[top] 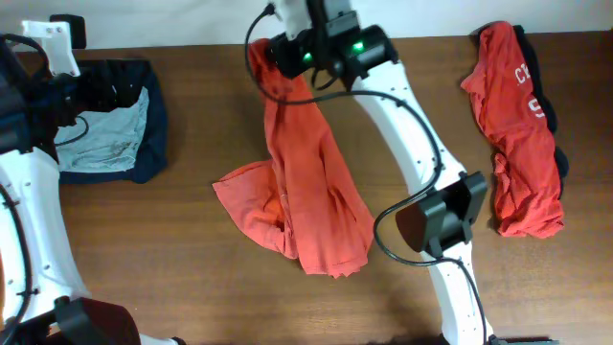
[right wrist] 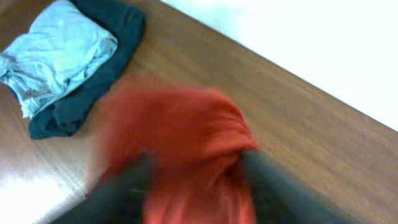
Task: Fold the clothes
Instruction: 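Lower the orange t-shirt onto the table and release it with the right gripper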
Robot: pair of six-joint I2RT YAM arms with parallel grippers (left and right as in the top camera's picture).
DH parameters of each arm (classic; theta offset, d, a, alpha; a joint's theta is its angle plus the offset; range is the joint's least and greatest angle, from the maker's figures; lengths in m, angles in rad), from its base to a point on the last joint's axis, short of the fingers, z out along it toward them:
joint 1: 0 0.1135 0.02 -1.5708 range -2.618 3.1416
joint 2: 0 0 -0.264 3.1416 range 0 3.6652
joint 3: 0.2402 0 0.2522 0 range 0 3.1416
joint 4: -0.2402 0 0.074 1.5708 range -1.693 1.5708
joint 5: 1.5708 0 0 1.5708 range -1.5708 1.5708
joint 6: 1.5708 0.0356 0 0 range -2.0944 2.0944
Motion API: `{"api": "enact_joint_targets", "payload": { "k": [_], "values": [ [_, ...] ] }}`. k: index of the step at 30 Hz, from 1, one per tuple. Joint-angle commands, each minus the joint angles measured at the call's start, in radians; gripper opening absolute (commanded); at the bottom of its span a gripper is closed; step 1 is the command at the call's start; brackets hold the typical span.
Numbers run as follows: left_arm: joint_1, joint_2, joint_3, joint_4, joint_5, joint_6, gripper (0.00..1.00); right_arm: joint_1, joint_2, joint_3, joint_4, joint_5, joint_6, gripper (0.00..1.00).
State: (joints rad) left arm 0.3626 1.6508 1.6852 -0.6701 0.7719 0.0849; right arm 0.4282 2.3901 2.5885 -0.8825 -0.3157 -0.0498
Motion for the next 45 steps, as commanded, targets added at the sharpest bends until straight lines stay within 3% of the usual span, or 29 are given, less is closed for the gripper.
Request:
{"api": "enact_joint_targets", "payload": {
  "k": [1,3,9,17,26,29,34,40,45],
  "values": [
    [-0.027,-0.024,0.020,-0.008,0.017,0.000,0.99,-0.035,-0.030,0.049,-0.076,-0.051,0.045,0.84],
    [-0.038,-0.024,0.020,-0.011,0.014,0.019,0.99,-0.045,-0.040,0.072,-0.147,-0.051,0.056,0.90],
    [-0.077,-0.024,0.019,-0.018,-0.046,0.025,0.99,-0.056,-0.097,0.111,-0.396,-0.038,0.054,0.96],
    [-0.101,-0.024,0.019,-0.035,-0.200,0.070,0.99,-0.004,-0.112,0.114,-0.817,0.165,0.030,0.98],
    [0.010,-0.024,0.019,-0.024,-0.216,0.032,0.99,0.144,-0.129,-0.018,-0.817,0.263,0.115,0.95],
    [0.031,-0.024,0.019,-0.042,-0.216,0.032,0.99,0.193,-0.160,-0.111,-0.817,0.333,0.205,0.90],
    [0.034,-0.024,0.019,-0.046,-0.217,0.032,0.99,0.281,-0.271,-0.335,-0.816,0.410,0.305,0.90],
    [0.034,-0.024,0.019,-0.042,-0.216,0.032,0.99,0.451,-0.377,-0.710,-0.627,0.467,0.385,0.88],
    [0.034,-0.024,0.019,-0.042,-0.216,0.032,0.99,0.528,-0.377,-0.853,-0.494,0.466,0.431,0.80]
  ]
}}
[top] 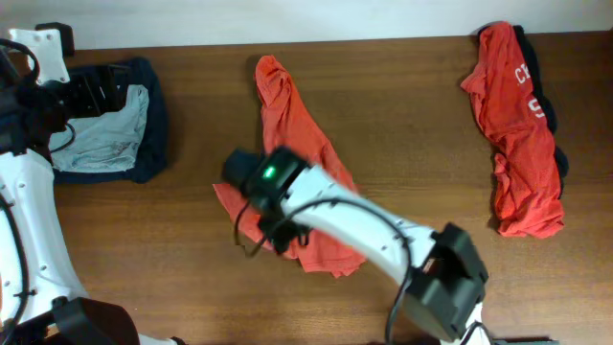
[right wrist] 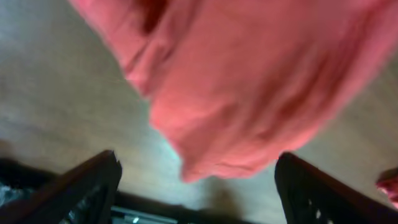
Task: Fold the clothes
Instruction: 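Lower the orange t-shirt onto the table and release it with the right gripper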
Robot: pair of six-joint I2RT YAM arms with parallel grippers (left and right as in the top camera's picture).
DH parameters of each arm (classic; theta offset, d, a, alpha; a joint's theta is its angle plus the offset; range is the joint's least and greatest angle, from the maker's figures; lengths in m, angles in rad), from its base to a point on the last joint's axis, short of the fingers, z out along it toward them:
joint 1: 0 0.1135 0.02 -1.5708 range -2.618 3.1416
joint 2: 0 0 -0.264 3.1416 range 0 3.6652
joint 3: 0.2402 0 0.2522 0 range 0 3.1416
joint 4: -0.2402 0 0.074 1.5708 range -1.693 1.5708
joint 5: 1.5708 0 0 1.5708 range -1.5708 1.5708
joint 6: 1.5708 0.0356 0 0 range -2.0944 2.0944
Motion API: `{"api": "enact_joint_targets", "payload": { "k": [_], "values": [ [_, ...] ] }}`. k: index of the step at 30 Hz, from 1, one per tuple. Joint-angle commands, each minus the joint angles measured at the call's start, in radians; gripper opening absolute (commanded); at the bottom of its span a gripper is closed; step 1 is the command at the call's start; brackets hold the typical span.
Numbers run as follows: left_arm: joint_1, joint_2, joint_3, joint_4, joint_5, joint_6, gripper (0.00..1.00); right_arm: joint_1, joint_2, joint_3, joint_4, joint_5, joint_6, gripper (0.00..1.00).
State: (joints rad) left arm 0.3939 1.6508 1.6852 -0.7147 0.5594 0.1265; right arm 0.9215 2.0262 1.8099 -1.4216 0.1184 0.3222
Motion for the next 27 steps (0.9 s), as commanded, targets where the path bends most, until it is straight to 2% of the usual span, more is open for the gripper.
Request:
{"api": "enact_joint_targets", "payload": {
  "k": [1,10,22,25,27],
  "values": [
    [0.003,-0.024,0.019,0.002,-0.004,-0.010,0.99,0.047,-0.013,-0.097,0.070,0.033,0.062,0.79],
    [0.002,-0.024,0.019,-0.006,-0.003,-0.010,0.99,0.065,-0.011,-0.280,0.234,0.032,0.080,0.65],
    [0.002,-0.024,0.019,-0.023,-0.003,-0.010,0.99,0.066,-0.010,-0.387,0.270,0.135,0.106,0.62],
    [0.002,-0.024,0.019,-0.024,-0.003,-0.010,0.99,0.066,-0.010,-0.387,0.271,0.174,0.118,0.55],
    [0.002,-0.024,0.019,-0.024,-0.003,-0.010,0.99,0.066,-0.010,-0.387,0.272,0.190,0.132,0.45]
  ]
}}
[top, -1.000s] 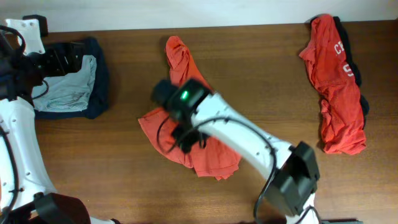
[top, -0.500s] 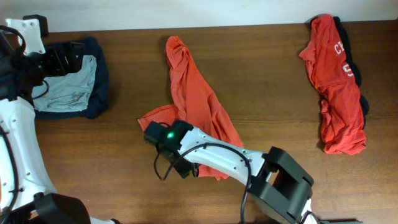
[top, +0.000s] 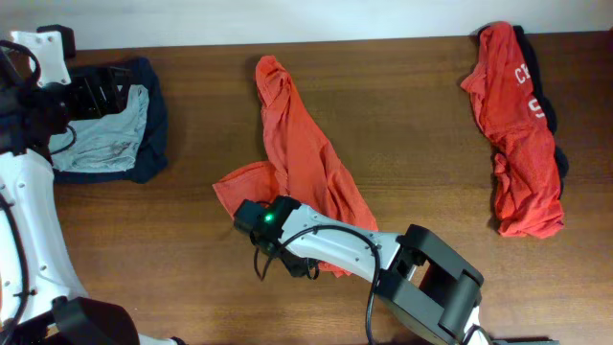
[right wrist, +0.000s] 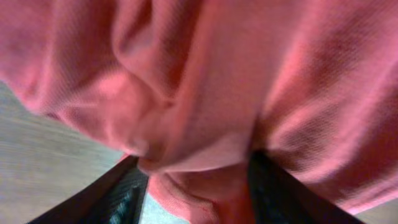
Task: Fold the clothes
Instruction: 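Lower the orange t-shirt onto the table and release it with the right gripper, then grasp the t-shirt's top corners with the left and right grippers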
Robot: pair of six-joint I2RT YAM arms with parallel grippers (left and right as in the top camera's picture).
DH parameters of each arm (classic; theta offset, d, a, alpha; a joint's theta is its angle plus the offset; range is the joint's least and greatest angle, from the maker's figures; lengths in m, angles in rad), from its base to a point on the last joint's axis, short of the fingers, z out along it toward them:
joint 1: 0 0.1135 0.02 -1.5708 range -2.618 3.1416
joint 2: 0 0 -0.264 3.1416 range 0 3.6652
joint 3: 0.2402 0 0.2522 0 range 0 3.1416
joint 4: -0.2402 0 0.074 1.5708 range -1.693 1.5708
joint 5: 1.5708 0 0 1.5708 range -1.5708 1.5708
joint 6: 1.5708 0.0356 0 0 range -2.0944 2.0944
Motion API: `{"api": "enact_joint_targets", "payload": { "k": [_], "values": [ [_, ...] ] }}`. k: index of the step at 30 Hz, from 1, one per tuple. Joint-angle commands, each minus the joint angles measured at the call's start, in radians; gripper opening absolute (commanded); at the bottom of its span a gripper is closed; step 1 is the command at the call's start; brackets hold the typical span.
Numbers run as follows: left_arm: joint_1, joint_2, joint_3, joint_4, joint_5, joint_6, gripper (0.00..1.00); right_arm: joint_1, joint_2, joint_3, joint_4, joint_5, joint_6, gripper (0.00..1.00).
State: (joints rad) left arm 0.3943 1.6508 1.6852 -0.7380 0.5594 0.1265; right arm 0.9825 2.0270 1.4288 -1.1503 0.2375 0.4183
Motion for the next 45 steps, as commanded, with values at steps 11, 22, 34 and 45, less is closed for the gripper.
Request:
{"api": "enact_joint_targets", "payload": {
  "k": [11,22,34,45],
  "values": [
    [0.001,-0.024,0.019,0.000,-0.003,-0.010,0.99,0.003,-0.023,0.078,-0.055,0.094,0.063,0.04],
    [0.002,-0.024,0.019,0.000,-0.003,-0.010,0.99,-0.182,-0.109,0.401,-0.204,0.203,0.057,0.04],
    [-0.002,-0.022,0.019,0.000,0.005,-0.010,0.99,-0.559,-0.111,0.438,-0.126,0.090,-0.045,0.04],
    [-0.172,0.074,0.019,0.048,0.000,0.052,0.99,-0.818,-0.111,0.438,0.067,-0.199,-0.157,0.04]
  ]
}}
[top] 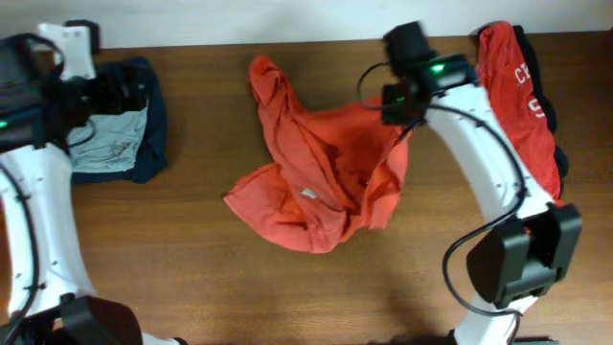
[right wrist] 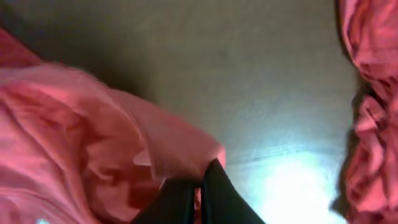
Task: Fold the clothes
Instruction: 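Grasp the t-shirt's top corners with the left and right grippers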
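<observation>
An orange-red garment (top: 316,172) lies crumpled in the middle of the brown table (top: 172,278). Its right edge is drawn up toward the far right. My right gripper (top: 395,113) hangs there, shut on that edge. In the right wrist view the black fingers (right wrist: 217,193) pinch a fold of the red cloth (right wrist: 93,137) just above the wood. My left gripper (top: 101,94) hovers at the far left over a pile of clothes; its jaws blend into the dark fabric.
A pale grey garment on a dark blue one (top: 115,139) forms the pile at the far left. A red printed shirt (top: 512,115) over a dark garment lies at the far right, close to my right arm; its edge (right wrist: 370,93) shows in the right wrist view.
My right gripper was low at the garment's near-left edge with cloth between its fingers. Now it is at the far right, shut on the cloth, and the garment is spread wider to the right.
My right gripper first stood at the garment's far end, the cloth lying long and narrow. Then it was open over the near-left part, then low on that near edge. Now it holds the cloth at the far right and the garment has a wider, bunched shape.
</observation>
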Robot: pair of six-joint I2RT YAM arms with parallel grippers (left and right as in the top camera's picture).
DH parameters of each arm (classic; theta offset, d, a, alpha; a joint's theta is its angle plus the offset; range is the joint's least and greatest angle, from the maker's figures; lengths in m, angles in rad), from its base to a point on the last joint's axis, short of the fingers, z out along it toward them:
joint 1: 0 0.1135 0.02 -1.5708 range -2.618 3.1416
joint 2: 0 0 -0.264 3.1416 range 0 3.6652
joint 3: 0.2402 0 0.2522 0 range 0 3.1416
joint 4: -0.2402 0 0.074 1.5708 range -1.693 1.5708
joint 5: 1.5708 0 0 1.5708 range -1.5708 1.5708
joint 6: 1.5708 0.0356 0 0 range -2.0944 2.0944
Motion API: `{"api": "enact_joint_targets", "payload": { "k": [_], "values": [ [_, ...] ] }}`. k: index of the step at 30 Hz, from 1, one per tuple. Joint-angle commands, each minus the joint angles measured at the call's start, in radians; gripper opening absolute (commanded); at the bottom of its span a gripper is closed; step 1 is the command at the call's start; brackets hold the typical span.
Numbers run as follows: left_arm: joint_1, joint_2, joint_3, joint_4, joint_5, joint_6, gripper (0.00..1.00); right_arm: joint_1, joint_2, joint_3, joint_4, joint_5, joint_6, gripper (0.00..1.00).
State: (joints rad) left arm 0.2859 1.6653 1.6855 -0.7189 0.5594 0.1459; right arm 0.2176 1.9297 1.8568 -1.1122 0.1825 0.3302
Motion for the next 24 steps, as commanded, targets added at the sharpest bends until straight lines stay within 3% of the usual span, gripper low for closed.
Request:
{"api": "enact_joint_targets", "payload": {
  "k": [1,9,17,24],
  "values": [
    [-0.089,0.079,0.019,0.050,0.000,0.032,0.99,-0.065,-0.014,0.010,0.034,-0.167,-0.083,0.04],
    [-0.265,0.269,0.019,0.227,-0.038,0.023,0.99,-0.111,-0.014,0.010,0.060,-0.231,-0.170,0.04],
    [-0.340,0.473,0.019,0.438,-0.098,-0.061,0.99,-0.115,-0.014,0.010,0.077,-0.231,-0.176,0.04],
    [-0.366,0.592,0.019,0.578,-0.298,-0.120,0.98,-0.124,-0.013,0.010,0.076,-0.231,-0.185,0.04]
  ]
}}
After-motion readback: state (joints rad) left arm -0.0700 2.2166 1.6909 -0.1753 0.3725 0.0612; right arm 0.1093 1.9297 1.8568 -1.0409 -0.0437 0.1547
